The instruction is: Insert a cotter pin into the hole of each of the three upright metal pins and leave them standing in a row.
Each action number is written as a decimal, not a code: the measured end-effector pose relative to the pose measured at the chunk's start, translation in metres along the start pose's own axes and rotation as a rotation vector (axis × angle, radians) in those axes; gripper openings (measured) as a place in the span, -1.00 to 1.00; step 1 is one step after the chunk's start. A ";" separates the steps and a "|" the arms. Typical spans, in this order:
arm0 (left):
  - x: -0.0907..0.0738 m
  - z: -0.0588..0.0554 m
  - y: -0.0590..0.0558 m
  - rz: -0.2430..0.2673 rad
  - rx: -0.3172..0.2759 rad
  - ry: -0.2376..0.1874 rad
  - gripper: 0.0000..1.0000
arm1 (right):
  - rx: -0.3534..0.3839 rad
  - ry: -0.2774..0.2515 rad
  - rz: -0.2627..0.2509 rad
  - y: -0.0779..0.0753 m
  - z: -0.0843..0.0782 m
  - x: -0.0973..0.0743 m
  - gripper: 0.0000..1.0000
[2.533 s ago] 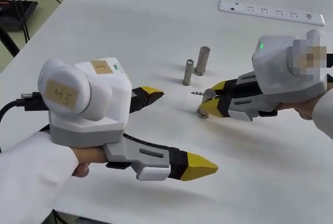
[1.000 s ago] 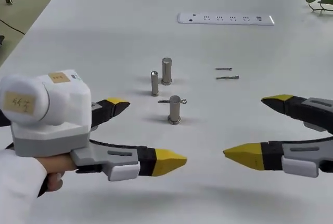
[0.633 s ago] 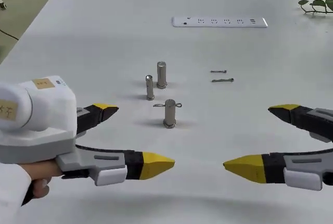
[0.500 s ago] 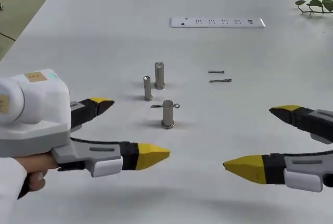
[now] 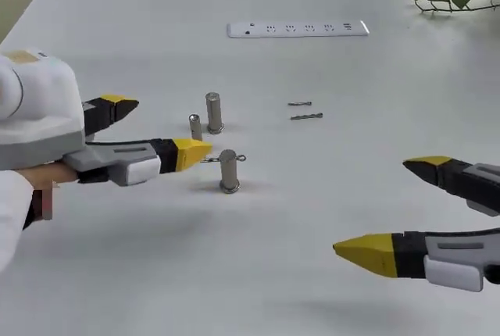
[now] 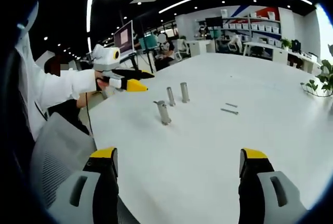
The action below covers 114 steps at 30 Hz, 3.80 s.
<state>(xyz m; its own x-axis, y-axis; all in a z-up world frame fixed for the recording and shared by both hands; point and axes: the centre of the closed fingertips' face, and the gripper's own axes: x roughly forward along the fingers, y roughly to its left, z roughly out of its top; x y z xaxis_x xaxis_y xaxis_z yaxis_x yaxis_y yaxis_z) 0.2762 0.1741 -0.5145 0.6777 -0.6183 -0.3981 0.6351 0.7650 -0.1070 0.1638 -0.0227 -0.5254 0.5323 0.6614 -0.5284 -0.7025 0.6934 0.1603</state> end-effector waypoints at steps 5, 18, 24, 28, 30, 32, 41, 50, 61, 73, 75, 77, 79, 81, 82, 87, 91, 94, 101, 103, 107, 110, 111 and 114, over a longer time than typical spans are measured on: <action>0.012 0.001 0.007 0.005 -0.059 -0.022 0.16 | -0.002 -0.008 -0.008 0.000 0.000 -0.004 0.88; 0.039 -0.009 0.019 0.051 0.010 0.017 -0.42 | 0.011 -0.007 -0.036 -0.003 -0.004 -0.013 0.86; 0.048 -0.019 0.015 0.024 0.011 0.040 -0.60 | 0.024 -0.009 -0.053 -0.006 -0.005 -0.015 0.84; 0.052 -0.025 0.013 0.011 0.027 0.062 -0.75 | 0.028 -0.012 -0.060 -0.006 -0.005 -0.017 0.83; 0.053 -0.026 0.013 0.011 0.047 0.069 -0.83 | 0.030 -0.014 -0.064 -0.007 -0.004 -0.017 0.82; 0.053 -0.026 0.012 0.009 0.052 0.070 -0.87 | 0.033 -0.015 -0.066 -0.007 -0.004 -0.018 0.82; 0.050 -0.023 0.013 0.012 0.127 0.072 -0.89 | 0.041 -0.012 -0.069 -0.006 -0.006 -0.018 0.80; 0.032 -0.001 -0.001 -0.032 0.187 0.055 -0.89 | 0.041 -0.026 -0.072 -0.006 -0.002 -0.018 0.79; 0.007 0.060 -0.066 -0.167 0.307 -0.041 -0.90 | 0.047 -0.048 -0.081 -0.008 0.001 -0.022 0.79; 0.012 0.048 -0.126 -0.298 0.299 -0.024 -0.90 | 0.059 -0.057 -0.096 -0.012 -0.003 -0.031 0.79; 0.015 0.042 -0.133 -0.304 0.292 -0.019 -0.90 | 0.061 -0.052 -0.096 -0.012 -0.005 -0.032 0.78; 0.017 0.035 -0.136 -0.314 0.285 -0.005 -0.90 | 0.060 -0.048 -0.096 -0.012 -0.006 -0.033 0.79; 0.018 0.028 -0.141 -0.326 0.280 0.001 -0.90 | 0.060 -0.046 -0.094 -0.011 -0.006 -0.033 0.79; 0.020 0.021 -0.144 -0.333 0.271 0.010 -0.90 | 0.058 -0.042 -0.094 -0.011 -0.007 -0.033 0.79; 0.021 0.017 -0.146 -0.333 0.269 0.013 -0.90 | 0.057 -0.040 -0.093 -0.011 -0.008 -0.033 0.79; 0.026 0.003 -0.151 -0.338 0.236 0.022 -0.90 | 0.052 -0.025 -0.081 -0.008 -0.010 -0.030 0.80; 0.031 -0.008 -0.151 -0.314 0.240 0.040 -0.90 | 0.050 -0.008 -0.075 -0.006 -0.013 -0.028 0.81; 0.034 -0.014 -0.152 -0.317 0.221 0.047 -0.90 | 0.047 0.006 -0.068 -0.006 -0.016 -0.027 0.81; 0.037 -0.029 -0.150 -0.303 0.179 0.055 -0.90 | 0.037 0.022 -0.055 -0.003 -0.018 -0.024 0.82; 0.037 -0.032 -0.150 -0.301 0.184 0.059 -0.90 | 0.044 0.019 -0.051 -0.003 -0.018 -0.024 0.83; 0.038 -0.038 -0.151 -0.310 0.198 0.065 -0.90 | 0.041 0.029 -0.047 -0.002 -0.019 -0.023 0.83; 0.038 -0.043 -0.154 -0.323 0.200 0.071 -0.90 | 0.041 0.030 -0.046 -0.001 -0.020 -0.022 0.83; 0.039 -0.044 -0.155 -0.326 0.212 0.068 -0.90 | 0.041 0.030 -0.046 -0.001 -0.019 -0.022 0.82; 0.039 -0.047 -0.157 -0.334 0.226 0.066 -0.90 | 0.042 0.030 -0.043 0.000 -0.019 -0.022 0.82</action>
<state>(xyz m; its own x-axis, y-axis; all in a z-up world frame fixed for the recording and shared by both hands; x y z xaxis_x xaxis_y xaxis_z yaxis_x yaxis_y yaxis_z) 0.1854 0.0386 -0.5556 0.3998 -0.8077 -0.4334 0.8868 0.4605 -0.0401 0.1433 -0.0425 -0.5301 0.5467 0.6219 -0.5606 -0.6585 0.7329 0.1709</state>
